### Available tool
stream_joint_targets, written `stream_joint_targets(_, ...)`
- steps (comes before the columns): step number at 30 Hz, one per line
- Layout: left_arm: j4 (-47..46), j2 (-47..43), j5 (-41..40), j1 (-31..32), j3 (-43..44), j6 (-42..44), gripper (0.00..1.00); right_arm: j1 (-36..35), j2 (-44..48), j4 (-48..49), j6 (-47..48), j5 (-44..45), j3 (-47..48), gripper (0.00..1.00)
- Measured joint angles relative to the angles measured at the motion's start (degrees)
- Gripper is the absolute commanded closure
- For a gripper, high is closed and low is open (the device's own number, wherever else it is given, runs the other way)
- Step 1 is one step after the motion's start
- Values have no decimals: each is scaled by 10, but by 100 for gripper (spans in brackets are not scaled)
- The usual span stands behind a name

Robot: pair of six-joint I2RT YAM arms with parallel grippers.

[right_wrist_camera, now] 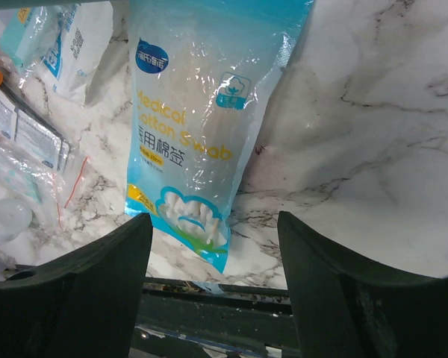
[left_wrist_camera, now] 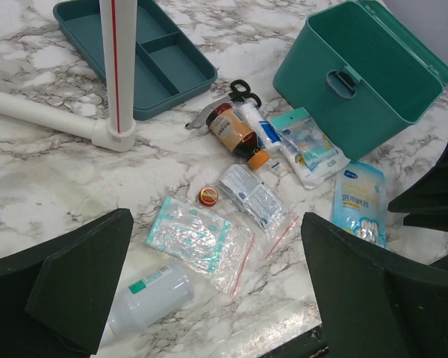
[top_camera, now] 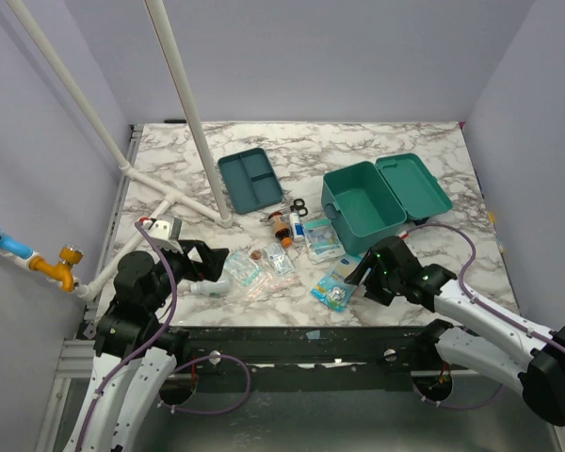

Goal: Organize the medicine kit

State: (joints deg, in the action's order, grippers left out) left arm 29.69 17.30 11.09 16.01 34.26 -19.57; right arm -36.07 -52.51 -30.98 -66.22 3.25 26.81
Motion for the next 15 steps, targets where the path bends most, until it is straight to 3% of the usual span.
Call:
stream_joint_targets(9,0,0,0,3,0,0,2,-6,-36,68,-37,1,-29,35)
stream_joint_targets(15,0,0,0,3,0,0,1,-6,-65,104,-52,4,-36,44)
